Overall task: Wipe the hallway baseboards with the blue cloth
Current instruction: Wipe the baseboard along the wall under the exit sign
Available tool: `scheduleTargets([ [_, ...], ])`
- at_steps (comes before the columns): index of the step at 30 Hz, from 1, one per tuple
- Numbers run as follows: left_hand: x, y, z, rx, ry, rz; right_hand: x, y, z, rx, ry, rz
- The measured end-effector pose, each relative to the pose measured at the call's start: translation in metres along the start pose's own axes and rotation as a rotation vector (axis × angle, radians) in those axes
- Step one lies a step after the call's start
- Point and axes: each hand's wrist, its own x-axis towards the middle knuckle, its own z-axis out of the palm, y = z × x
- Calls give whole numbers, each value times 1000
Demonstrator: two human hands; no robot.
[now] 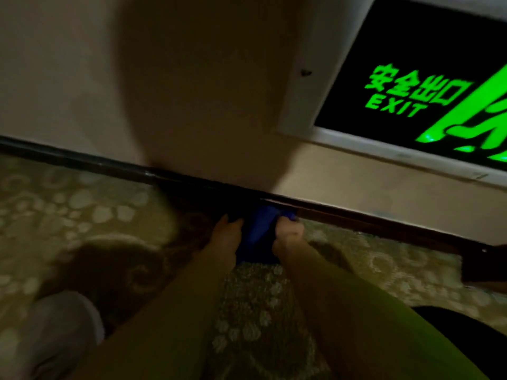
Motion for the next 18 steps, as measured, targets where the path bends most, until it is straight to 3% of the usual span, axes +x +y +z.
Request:
scheduleTargets([
  [6,7,-7,-2,-19,-6,8,-1,1,4,152,64,-11],
  [10,6,3,6,53,18,-8,-4,-4,-10,-52,-117,13],
  [12,4,10,14,99,71,28,4,-6,-24,-175,-133,19],
  [15,5,13,24,60,149,37,-2,-15,-42,-111,-30,-32],
  [18,-6,6,37,111,97,-38,-21,-24,-43,34,159,-105],
])
